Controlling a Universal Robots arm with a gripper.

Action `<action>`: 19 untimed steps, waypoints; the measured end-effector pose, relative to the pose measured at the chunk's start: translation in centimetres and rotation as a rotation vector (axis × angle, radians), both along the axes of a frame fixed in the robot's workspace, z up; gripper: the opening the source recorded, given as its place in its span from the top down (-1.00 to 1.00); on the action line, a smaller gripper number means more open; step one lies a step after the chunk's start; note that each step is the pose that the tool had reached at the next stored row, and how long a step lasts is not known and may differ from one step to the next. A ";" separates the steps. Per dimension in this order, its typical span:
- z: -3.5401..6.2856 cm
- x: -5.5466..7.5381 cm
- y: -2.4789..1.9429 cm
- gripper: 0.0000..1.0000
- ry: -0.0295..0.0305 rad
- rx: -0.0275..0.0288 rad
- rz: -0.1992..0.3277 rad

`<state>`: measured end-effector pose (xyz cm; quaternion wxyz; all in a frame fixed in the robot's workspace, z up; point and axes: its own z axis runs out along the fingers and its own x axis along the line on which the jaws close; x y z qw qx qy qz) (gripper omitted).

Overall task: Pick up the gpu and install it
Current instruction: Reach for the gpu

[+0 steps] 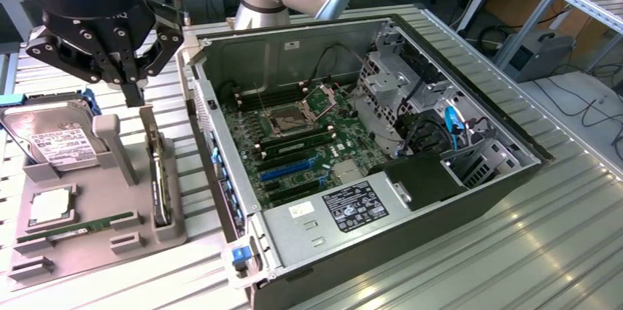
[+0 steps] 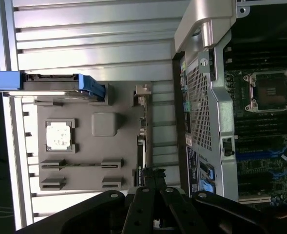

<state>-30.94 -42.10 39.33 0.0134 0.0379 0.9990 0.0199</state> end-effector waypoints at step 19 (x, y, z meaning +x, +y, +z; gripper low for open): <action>0.00 -0.7 -0.91 0.79 -0.0001 0.0000 0.000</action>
